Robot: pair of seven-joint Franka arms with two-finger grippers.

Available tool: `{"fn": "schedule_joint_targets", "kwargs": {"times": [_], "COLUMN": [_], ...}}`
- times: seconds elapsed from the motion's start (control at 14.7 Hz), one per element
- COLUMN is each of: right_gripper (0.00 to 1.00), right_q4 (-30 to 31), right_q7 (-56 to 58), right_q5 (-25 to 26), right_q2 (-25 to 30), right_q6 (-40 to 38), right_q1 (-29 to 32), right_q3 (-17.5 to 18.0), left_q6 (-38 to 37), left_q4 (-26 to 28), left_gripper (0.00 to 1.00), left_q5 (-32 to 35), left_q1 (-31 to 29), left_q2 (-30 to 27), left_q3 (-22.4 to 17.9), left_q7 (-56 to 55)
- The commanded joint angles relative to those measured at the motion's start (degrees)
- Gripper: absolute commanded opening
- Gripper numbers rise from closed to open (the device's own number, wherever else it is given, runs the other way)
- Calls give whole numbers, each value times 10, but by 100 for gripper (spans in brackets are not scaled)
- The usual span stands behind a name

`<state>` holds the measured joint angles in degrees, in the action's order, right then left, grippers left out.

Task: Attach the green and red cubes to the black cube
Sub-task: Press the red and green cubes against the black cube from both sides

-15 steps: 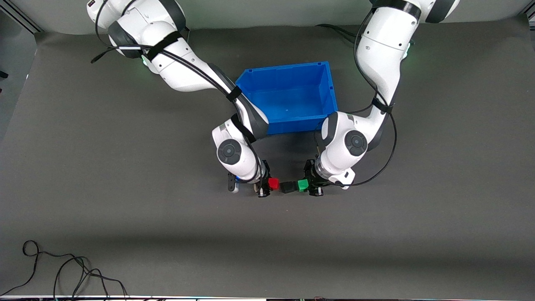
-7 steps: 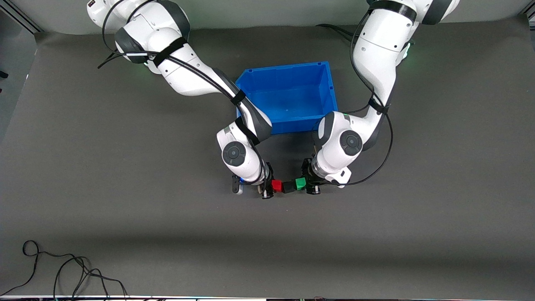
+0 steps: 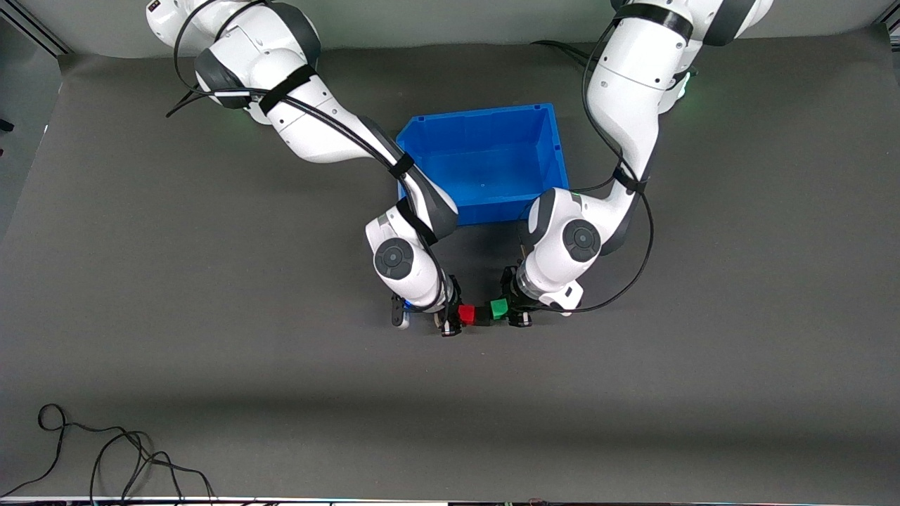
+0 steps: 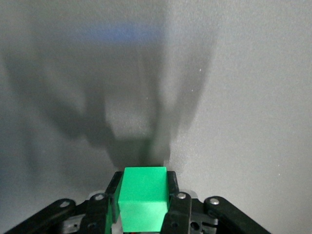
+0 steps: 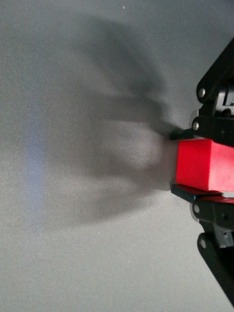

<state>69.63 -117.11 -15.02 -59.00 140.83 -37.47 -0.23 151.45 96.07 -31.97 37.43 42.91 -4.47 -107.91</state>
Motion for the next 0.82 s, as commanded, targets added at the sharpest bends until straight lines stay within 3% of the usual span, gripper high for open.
{"fn": "schedule_joint_targets", "kwargs": {"times": [0.0,0.2,0.55,0.68,0.75], "right_gripper": [0,0,0,0,0], "right_q4": [-26,-27,-25,-25,-26], "right_q7": [-16,-15,-14,-13,-13], "right_q5": [12,12,13,12,12], "right_q2": [-25,-25,-27,-27,-27], "right_q6": [13,13,22,23,23], "right_q1": [-5,-4,-4,-4,-4], "right_q3": [-3,-4,-4,-4,-4], "left_q6": [-3,-3,-2,-2,-2], "left_q4": [-23,-32,-48,-52,-53], "left_gripper": [34,34,36,41,53], "left_q5": [15,60,66,66,66], "left_q1": [16,14,14,14,14], "left_q2": [11,16,30,31,31], "left_q3": [-14,-14,-15,-15,-15], "left_q7": [-23,-23,-23,-23,-23]}}
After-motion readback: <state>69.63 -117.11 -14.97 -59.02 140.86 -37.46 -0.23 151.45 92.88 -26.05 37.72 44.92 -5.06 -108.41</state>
